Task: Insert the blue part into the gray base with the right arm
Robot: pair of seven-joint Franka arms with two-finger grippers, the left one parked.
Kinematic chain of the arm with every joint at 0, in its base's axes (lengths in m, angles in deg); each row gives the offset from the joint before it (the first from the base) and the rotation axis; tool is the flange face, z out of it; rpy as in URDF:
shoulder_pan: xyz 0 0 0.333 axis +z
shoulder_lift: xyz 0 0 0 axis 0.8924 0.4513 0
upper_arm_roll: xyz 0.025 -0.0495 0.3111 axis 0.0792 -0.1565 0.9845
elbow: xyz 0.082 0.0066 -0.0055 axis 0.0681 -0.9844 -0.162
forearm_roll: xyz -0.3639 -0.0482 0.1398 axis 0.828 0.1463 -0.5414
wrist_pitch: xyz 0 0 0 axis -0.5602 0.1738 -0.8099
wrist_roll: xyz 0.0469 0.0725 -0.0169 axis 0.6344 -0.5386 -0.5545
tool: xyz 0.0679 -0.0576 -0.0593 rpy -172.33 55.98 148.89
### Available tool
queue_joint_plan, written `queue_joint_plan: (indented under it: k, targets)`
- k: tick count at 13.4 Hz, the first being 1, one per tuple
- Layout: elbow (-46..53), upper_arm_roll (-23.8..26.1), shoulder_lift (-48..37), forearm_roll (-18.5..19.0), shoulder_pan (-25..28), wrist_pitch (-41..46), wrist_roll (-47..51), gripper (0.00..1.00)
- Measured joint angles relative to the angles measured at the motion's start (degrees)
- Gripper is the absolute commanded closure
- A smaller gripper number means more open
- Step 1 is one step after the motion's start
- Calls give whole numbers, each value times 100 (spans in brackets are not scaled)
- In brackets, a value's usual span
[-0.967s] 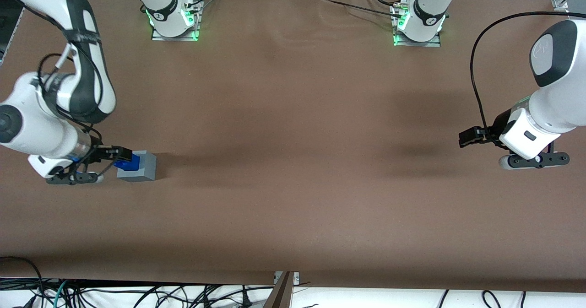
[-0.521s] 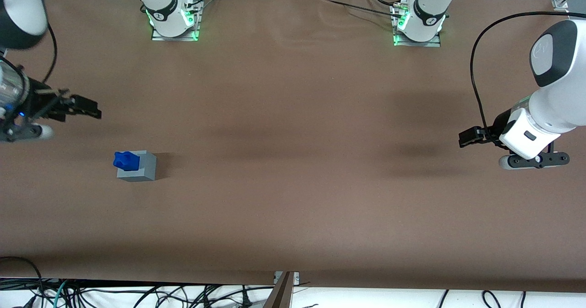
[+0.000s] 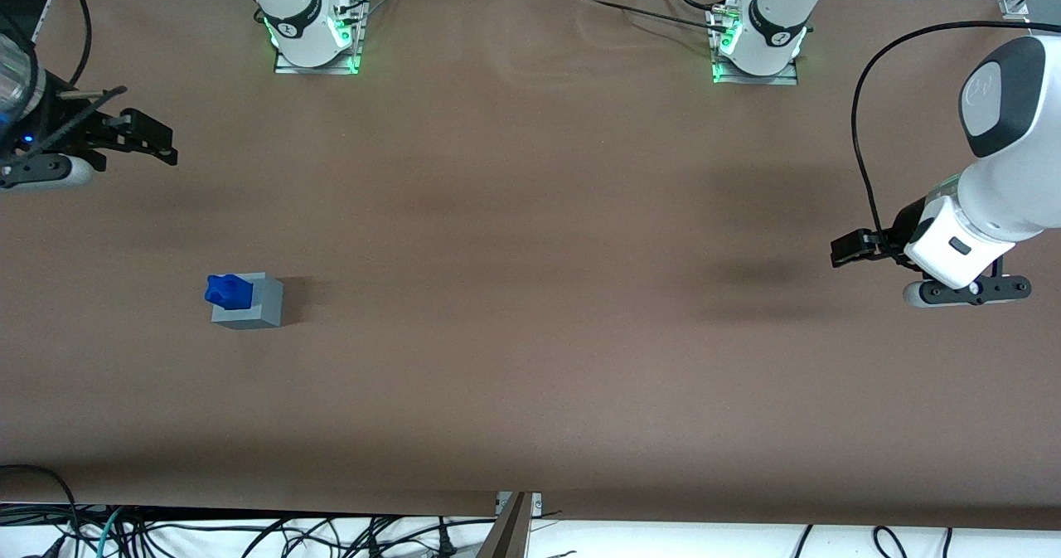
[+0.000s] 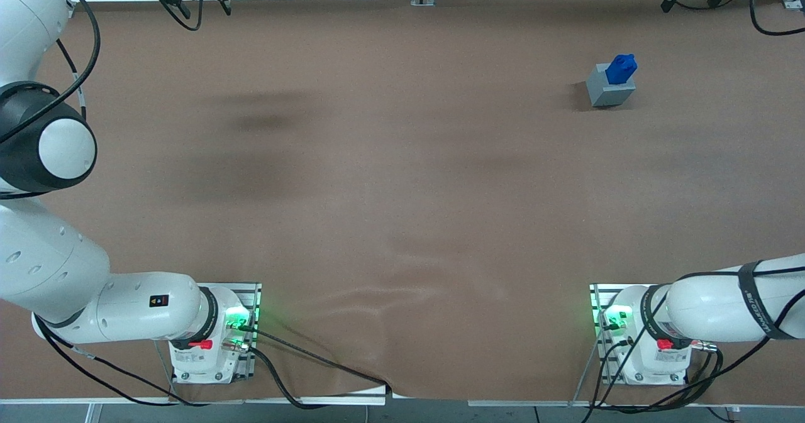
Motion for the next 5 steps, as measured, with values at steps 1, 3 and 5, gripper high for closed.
queue_joint_plan:
  k: [1,3,5]
  targets:
    - [-118,-18,14,1,-7,-222,0,1]
    - [-279,-20,35,2,19,-556,0,1]
    - [-360,-13,33,3,44,-587,0,1]
